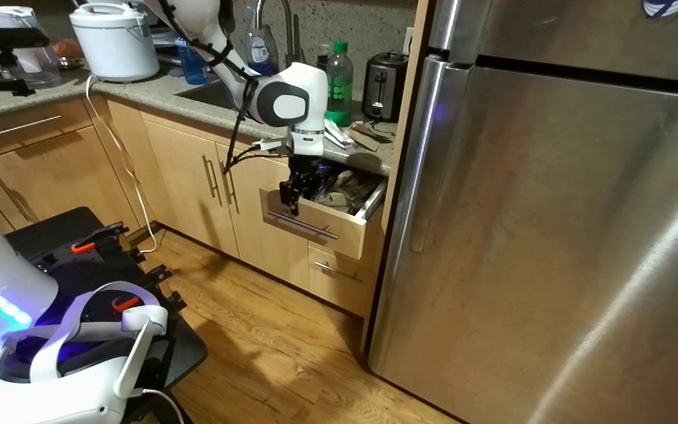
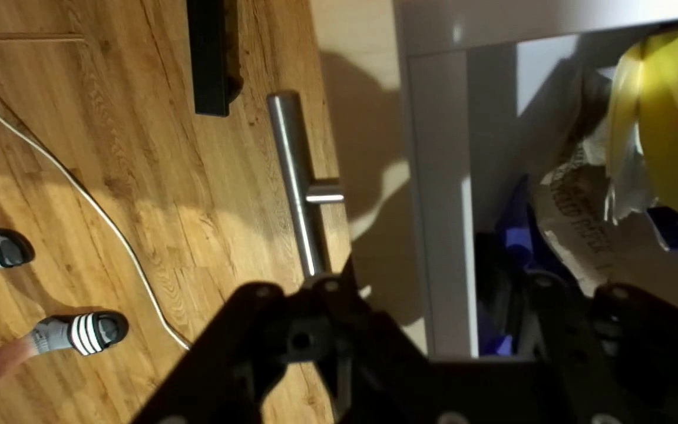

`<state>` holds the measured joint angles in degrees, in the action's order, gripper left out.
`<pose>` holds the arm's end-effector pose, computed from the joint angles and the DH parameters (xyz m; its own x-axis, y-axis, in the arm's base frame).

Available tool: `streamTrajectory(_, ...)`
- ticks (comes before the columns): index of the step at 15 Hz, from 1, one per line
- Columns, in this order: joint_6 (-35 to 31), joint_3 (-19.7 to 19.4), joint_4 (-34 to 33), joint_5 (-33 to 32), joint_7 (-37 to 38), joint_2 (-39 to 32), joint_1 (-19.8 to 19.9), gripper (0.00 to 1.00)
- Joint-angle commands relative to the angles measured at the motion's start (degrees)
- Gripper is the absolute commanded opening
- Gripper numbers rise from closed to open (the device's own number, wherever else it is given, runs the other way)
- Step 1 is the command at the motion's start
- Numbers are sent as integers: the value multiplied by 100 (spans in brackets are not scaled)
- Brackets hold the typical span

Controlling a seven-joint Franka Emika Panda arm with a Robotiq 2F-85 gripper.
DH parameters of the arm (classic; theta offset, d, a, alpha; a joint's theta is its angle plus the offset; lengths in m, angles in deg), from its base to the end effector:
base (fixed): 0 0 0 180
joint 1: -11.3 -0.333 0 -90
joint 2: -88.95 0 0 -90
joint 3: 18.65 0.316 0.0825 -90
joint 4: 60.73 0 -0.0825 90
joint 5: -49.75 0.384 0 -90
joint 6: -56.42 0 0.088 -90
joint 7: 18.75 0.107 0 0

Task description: Open the first top drawer

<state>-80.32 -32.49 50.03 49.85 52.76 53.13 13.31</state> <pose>0.5812 -0.1632 0.1556 0.0856 -0.9929 0.0825 -0.9791 -0.0685 0.1915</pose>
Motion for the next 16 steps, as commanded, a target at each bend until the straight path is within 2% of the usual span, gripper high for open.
streamTrajectory(1,-270,-184,375,-71,243,264,-163,21)
streamTrajectory(16,-740,-428,1231,-173,260,499,-374,21)
